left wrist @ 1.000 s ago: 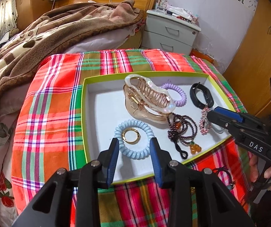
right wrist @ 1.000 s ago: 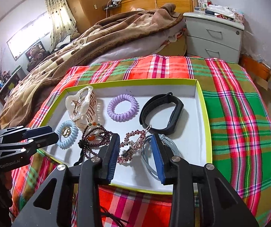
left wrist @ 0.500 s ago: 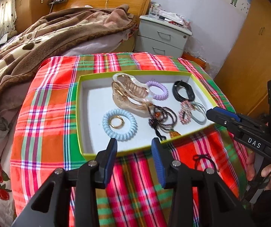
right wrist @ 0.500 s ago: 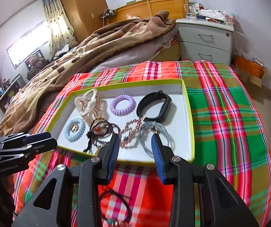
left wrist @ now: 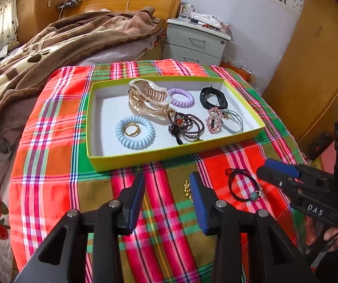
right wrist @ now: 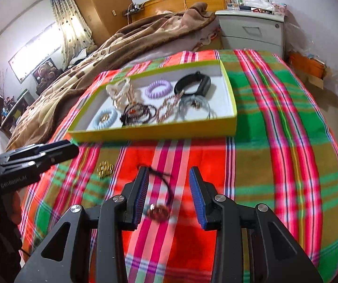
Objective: Organize jewelry
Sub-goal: 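Grasp the gold chain with the left tool while the right tool grasps the black H-charm elastic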
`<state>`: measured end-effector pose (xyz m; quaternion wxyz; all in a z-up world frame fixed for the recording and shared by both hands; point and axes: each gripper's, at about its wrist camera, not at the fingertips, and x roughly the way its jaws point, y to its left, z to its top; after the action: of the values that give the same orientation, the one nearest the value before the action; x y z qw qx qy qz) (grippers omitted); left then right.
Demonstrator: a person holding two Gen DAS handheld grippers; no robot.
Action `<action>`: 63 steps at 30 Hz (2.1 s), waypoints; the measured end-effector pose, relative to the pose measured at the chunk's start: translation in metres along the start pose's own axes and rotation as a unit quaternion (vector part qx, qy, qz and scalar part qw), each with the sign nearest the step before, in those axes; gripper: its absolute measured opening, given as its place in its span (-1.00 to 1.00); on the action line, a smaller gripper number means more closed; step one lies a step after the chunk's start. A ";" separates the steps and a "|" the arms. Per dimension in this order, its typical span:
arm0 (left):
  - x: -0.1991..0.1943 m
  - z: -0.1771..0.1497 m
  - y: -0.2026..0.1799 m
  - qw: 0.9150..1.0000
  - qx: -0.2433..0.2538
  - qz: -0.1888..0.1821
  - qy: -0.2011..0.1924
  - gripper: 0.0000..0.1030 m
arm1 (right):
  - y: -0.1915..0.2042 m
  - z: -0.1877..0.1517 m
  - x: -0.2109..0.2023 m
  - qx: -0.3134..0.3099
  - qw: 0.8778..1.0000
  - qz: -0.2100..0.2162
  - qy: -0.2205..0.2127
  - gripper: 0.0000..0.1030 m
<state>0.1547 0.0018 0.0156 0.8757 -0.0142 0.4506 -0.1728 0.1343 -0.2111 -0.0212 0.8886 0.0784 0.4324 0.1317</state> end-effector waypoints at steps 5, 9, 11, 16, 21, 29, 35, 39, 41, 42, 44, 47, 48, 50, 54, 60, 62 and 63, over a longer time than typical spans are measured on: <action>-0.007 -0.008 0.000 1.000 0.004 0.018 -0.007 -0.21 | 0.007 -0.012 0.002 -0.007 1.000 -0.006 0.010 0.00; -0.011 -0.012 0.000 0.999 0.010 0.032 -0.012 -0.20 | 0.017 -0.018 0.007 -0.025 0.999 -0.025 0.016 0.00; -0.012 -0.013 0.001 0.999 0.011 0.034 -0.013 -0.20 | 0.022 -0.020 0.009 -0.036 0.998 -0.041 0.018 0.00; -0.013 -0.016 0.002 0.999 0.016 0.045 -0.015 -0.20 | 0.029 -0.023 0.016 -0.050 0.996 -0.075 0.021 0.00; -0.012 -0.017 0.002 0.999 0.015 0.045 -0.012 -0.20 | 0.032 -0.025 0.016 -0.061 0.994 -0.088 0.018 0.00; -0.008 -0.017 -0.006 0.999 0.018 0.046 -0.005 -0.20 | 0.030 -0.027 0.013 -0.064 0.994 -0.093 0.011 -0.20; -0.005 -0.017 -0.008 0.999 0.012 0.044 0.001 -0.20 | 0.023 -0.029 0.009 -0.061 0.994 -0.090 0.008 -0.48; -0.002 -0.017 -0.010 0.999 0.009 0.042 0.007 -0.20 | 0.020 -0.031 0.006 -0.060 0.995 -0.084 0.007 -0.51; -0.002 -0.018 -0.012 0.999 0.009 0.040 0.008 -0.19 | 0.019 -0.031 0.005 -0.058 0.995 -0.082 0.007 -0.57; -0.001 -0.018 -0.012 0.999 0.009 0.039 0.009 -0.19 | 0.018 -0.032 0.004 -0.056 0.995 -0.082 0.007 -0.64; 0.001 -0.019 -0.014 0.999 0.009 0.036 0.012 -0.19 | 0.014 -0.032 0.003 -0.051 0.996 -0.078 0.006 -0.64; 0.004 -0.020 -0.016 0.999 0.010 0.035 0.017 -0.19 | 0.008 -0.033 -0.001 -0.046 0.996 -0.079 0.004 -0.64; 0.005 -0.020 -0.018 0.999 0.011 0.034 0.018 -0.19 | 0.007 -0.032 -0.002 -0.044 0.996 -0.079 0.004 -0.64; 0.006 -0.020 -0.020 0.999 0.013 0.032 0.021 -0.19 | 0.003 -0.034 -0.005 -0.040 0.996 -0.083 0.002 -0.65; 0.013 -0.019 -0.026 0.999 0.023 0.026 0.027 -0.19 | -0.004 -0.035 -0.011 -0.032 0.996 -0.086 -0.003 -0.66; 0.024 -0.019 -0.034 0.999 0.033 0.019 0.035 -0.19 | -0.024 -0.035 -0.026 -0.009 0.995 -0.098 -0.021 -0.66; 0.027 -0.019 -0.037 0.998 0.036 0.021 0.038 -0.19 | -0.028 -0.034 -0.029 -0.004 0.995 -0.101 -0.025 -0.66; 0.028 -0.019 -0.039 0.998 0.039 0.019 0.039 -0.19 | -0.031 -0.034 -0.032 -0.001 0.994 -0.103 -0.027 -0.66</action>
<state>0.1437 -0.0413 -0.0108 0.8605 0.0350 0.4777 -0.1736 0.0939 -0.2496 -0.0263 0.9090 0.0364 0.4134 0.0379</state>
